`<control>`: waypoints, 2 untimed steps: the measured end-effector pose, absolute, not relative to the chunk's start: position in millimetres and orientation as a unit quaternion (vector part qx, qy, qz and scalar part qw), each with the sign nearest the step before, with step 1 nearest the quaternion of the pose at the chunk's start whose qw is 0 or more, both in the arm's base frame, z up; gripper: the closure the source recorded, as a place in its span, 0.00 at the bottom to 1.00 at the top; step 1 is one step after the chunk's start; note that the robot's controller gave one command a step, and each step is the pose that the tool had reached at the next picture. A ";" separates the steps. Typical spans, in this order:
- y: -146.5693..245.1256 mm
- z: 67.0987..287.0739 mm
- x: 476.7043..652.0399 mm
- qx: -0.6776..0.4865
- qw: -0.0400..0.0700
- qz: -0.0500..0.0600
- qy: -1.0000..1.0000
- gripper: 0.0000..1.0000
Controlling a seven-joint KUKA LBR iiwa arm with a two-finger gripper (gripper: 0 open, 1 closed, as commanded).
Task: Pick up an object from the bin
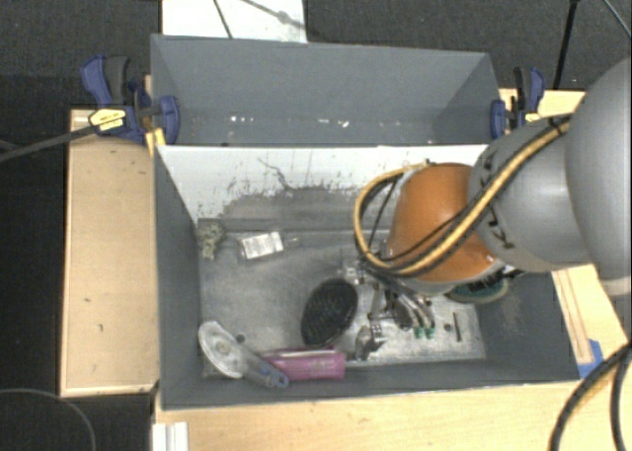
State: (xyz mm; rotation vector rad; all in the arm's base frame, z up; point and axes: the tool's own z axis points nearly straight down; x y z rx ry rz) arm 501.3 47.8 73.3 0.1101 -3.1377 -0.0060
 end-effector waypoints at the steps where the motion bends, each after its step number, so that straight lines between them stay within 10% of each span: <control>1: 103.2 71.0 505.8 -0.018 -0.001 -0.001 -1.000 0.00; 2: 150.0 70.6 498.2 -0.049 -0.003 -0.002 -0.999 0.00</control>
Offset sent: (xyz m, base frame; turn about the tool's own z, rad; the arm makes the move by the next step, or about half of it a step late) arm 0.0038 0.0529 -0.0033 0.1094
